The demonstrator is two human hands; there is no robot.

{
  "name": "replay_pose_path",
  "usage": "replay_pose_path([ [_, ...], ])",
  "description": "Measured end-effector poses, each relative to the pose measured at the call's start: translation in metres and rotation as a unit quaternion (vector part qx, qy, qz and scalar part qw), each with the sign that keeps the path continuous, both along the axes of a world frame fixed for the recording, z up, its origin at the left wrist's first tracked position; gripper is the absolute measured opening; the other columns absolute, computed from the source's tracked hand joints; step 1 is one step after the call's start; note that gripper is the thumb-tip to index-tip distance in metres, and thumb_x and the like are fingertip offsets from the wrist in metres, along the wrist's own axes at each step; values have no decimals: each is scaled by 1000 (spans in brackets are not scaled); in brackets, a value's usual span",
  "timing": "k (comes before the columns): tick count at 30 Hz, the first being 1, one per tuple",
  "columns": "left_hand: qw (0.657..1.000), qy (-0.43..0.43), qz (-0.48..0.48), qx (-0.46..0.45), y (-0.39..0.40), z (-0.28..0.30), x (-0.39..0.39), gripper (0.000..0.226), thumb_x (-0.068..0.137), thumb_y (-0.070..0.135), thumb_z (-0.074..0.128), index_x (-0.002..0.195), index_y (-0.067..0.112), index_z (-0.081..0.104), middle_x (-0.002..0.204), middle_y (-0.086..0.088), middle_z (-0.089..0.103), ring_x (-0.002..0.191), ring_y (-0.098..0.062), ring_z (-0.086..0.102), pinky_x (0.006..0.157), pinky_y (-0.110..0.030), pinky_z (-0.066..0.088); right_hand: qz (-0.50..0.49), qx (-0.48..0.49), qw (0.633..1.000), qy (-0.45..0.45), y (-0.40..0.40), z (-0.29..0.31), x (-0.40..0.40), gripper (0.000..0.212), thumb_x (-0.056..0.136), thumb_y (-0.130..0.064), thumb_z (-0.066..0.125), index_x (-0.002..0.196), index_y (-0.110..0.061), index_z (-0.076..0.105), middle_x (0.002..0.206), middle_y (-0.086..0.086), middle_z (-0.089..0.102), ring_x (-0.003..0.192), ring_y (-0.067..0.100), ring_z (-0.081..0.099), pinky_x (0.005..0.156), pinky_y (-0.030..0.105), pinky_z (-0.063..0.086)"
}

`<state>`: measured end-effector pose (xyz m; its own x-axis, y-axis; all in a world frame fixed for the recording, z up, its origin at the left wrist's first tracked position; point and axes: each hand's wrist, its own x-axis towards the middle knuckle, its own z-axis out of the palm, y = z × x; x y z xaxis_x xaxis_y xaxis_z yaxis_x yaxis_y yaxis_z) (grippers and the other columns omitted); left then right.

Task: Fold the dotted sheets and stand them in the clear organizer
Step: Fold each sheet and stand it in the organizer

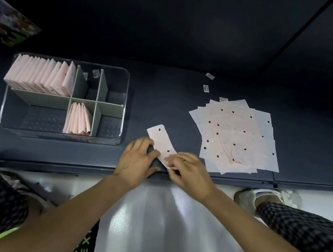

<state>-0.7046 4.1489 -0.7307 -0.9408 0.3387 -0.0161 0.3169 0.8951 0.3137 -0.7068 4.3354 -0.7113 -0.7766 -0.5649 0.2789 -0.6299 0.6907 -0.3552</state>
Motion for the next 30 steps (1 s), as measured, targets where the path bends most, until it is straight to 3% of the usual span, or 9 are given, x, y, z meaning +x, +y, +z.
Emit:
replay_pose_path([
  [2,998,19,31,43,3,-2,5,23,74,24,77,94,15,72,106,-10,59,102,-33,55,85,-40,42,-28,-36,998,-47,-12,0,12,15,86,-18,59,84,-5,67,83,0,72,75,23,67,75,29,48],
  [6,990,-5,103,97,7,-3,3,11,81,16,71,90,19,75,101,-6,59,100,-29,50,79,-35,35,-91,-79,973,-197,-10,0,17,25,86,-30,65,102,-11,62,100,-6,70,92,17,62,81,27,45],
  [9,986,-22,123,111,7,-6,0,12,82,17,70,91,23,76,101,-3,58,101,-27,48,79,-30,29,-124,-62,958,-253,2,-5,8,31,81,-16,70,111,-14,62,106,-6,66,104,16,57,92,30,42],
  [11,982,-30,140,123,6,-8,-2,11,83,22,70,91,26,76,100,0,57,100,-24,46,77,-27,25,-157,-73,945,-276,5,-8,0,29,80,-2,64,107,-13,68,97,-1,60,99,16,55,90,25,42],
  [14,967,-59,202,145,7,-11,-5,14,83,35,70,93,27,75,100,4,53,101,-21,43,76,-21,17,-230,-121,911,-319,-1,-9,-13,9,84,-14,68,92,-10,70,83,4,58,78,11,53,70,11,38],
  [22,955,-110,245,130,14,-10,-9,18,86,41,65,96,26,68,107,3,49,108,-20,40,82,-25,20,-297,-76,869,-388,-15,-9,-43,25,89,-28,62,71,-11,63,69,-1,61,69,12,50,55,20,35],
  [26,983,-20,155,100,19,-5,2,41,87,32,64,122,15,53,129,-7,47,120,-28,41,99,-34,31,-306,-63,863,-396,-18,-9,-48,29,88,-28,63,78,-1,68,72,6,61,70,16,51,59,24,35],
  [28,997,-13,33,62,24,-5,9,60,92,34,56,144,12,33,154,-8,25,142,-25,20,118,-33,5,-306,-54,866,-392,-18,-7,-48,29,88,-27,63,69,-6,64,64,2,56,64,15,49,54,24,34],
  [30,998,-30,-49,-10,29,-9,16,75,98,43,41,151,11,-2,160,-6,-5,147,-18,-8,113,-28,-21,-301,-49,869,-389,-18,-7,-48,25,90,-24,61,68,-12,64,66,2,60,68,16,54,58,24,37],
])
